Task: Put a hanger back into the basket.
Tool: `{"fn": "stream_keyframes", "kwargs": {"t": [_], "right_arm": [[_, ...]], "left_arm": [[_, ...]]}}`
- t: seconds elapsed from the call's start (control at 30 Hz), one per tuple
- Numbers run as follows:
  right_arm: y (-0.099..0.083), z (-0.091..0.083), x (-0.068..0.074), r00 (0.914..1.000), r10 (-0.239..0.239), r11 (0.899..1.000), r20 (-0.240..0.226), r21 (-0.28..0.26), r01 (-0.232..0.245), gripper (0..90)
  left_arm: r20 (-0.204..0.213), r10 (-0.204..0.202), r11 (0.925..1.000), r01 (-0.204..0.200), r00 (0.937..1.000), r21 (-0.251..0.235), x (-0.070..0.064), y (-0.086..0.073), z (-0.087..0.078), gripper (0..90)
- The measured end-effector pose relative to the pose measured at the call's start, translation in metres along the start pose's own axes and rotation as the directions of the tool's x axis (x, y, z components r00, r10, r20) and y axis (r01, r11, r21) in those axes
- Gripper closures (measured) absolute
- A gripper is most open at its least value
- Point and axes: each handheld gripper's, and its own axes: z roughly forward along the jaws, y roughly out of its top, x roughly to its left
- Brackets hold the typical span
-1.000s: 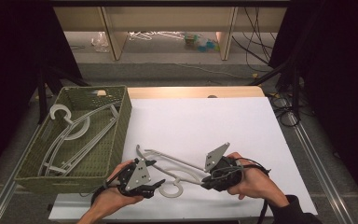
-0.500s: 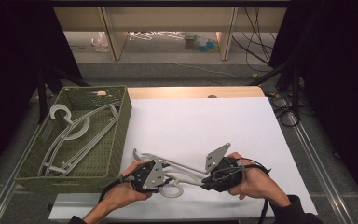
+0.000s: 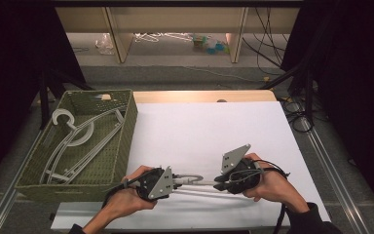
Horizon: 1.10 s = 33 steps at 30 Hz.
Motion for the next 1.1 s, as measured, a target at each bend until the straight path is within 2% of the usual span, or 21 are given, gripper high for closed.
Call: {"fn": "stream_keyframes", "kwargs": {"t": [0.07,0.13,0.17,0.23,0.27,0.33,0.43,0.47,0.5,0.57,0.6,0.63,0.7,0.73,0.83,0.87,0.93,1.0,1.03,1.1], "right_arm": [[0.000,0.000,-0.001,0.9994,0.012,1.000,0.032,-0.010,-0.012,70.0],[0.001,0.000,-0.002,0.9988,0.021,1.000,0.043,-0.018,-0.021,62.7],[0.002,0.001,-0.002,0.9973,0.038,0.999,0.063,-0.033,-0.036,57.4],[0.004,0.000,-0.002,0.9942,0.064,0.997,0.086,-0.052,-0.060,51.7],[0.004,-0.002,-0.002,0.9931,0.085,0.995,0.081,-0.064,-0.080,48.1],[0.006,-0.004,-0.002,0.9908,0.098,0.991,0.093,-0.103,-0.088,41.4],[0.008,-0.007,-0.003,0.9834,0.128,0.984,0.128,-0.144,-0.110,37.0],[0.009,-0.008,-0.002,0.9795,0.144,0.981,0.140,-0.148,-0.123,35.1],[0.009,-0.010,-0.002,0.9779,0.144,0.979,0.151,-0.165,-0.119,34.7],[0.010,-0.014,-0.002,0.9740,0.152,0.974,0.168,-0.192,-0.119,32.9],[0.010,-0.016,-0.002,0.9688,0.168,0.969,0.182,-0.210,-0.129,33.0],[0.010,-0.016,-0.002,0.9671,0.171,0.966,0.189,-0.227,-0.126,33.0],[0.011,-0.019,0.000,0.9652,0.176,0.963,0.194,-0.236,-0.128,33.0],[0.011,-0.020,0.002,0.9648,0.173,0.963,0.198,-0.240,-0.123,33.0],[0.011,-0.020,0.007,0.9647,0.174,0.959,0.198,-0.257,-0.120,32.8],[0.010,-0.020,0.009,0.9644,0.179,0.956,0.195,-0.265,-0.123,32.8],[0.008,-0.019,0.013,0.9628,0.187,0.948,0.194,-0.291,-0.126,32.8],[0.004,-0.017,0.016,0.9552,0.209,0.937,0.209,-0.321,-0.135,32.9],[0.002,-0.016,0.017,0.9487,0.224,0.927,0.224,-0.349,-0.137,32.9],[-0.006,-0.015,0.020,0.9343,0.279,0.899,0.221,-0.401,-0.174,32.7]], "left_arm": [[0.027,-0.061,0.9982,0.061,0.9978,0.000,0.000,0.001,0.000,75.0],[0.032,-0.089,0.9960,0.089,0.9955,0.002,-0.001,0.001,-0.001,76.1],[0.040,-0.109,0.9940,0.109,0.9932,-0.002,0.000,0.001,-0.001,77.0],[0.058,-0.156,0.9876,0.157,0.9861,-0.011,0.002,0.002,-0.003,77.4],[0.061,-0.168,0.9855,0.169,0.9838,-0.012,0.002,0.002,-0.004,77.7],[0.068,-0.204,0.9784,0.206,0.9766,-0.017,0.003,0.001,-0.006,78.5],[0.064,-0.237,0.9709,0.239,0.9693,-0.019,0.008,0.000,-0.010,78.7],[0.061,-0.259,0.9653,0.261,0.9638,-0.014,0.009,-0.001,-0.012,78.7],[0.060,-0.264,0.9642,0.265,0.9627,-0.009,0.010,-0.002,-0.013,78.7],[0.059,-0.299,0.9540,0.300,0.9523,0.002,0.011,-0.004,-0.017,78.7],[0.062,-0.303,0.9528,0.303,0.9510,0.003,0.011,-0.004,-0.018,78.6],[0.058,-0.299,0.9541,0.299,0.9523,0.010,0.011,-0.004,-0.020,78.6],[0.058,-0.320,0.9475,0.320,0.9458,0.009,0.010,-0.005,-0.024,78.7],[0.054,-0.319,0.9478,0.319,0.9462,0.013,0.011,-0.005,-0.027,78.6],[0.048,-0.354,0.9349,0.355,0.9339,-0.003,0.012,-0.009,-0.036,78.6],[0.039,-0.361,0.9323,0.362,0.9317,-0.004,0.014,-0.010,-0.039,78.6],[0.020,-0.375,0.9267,0.376,0.9267,-0.010,0.016,-0.013,-0.045,78.6],[0.000,-0.384,0.9234,0.384,0.9235,-0.012,0.019,-0.017,-0.053,78.6],[-0.007,-0.393,0.9193,0.393,0.9194,-0.020,0.021,-0.019,-0.056,78.6],[-0.020,-0.414,0.9100,0.414,0.9098,-0.024,0.023,-0.024,-0.061,78.6]]}}
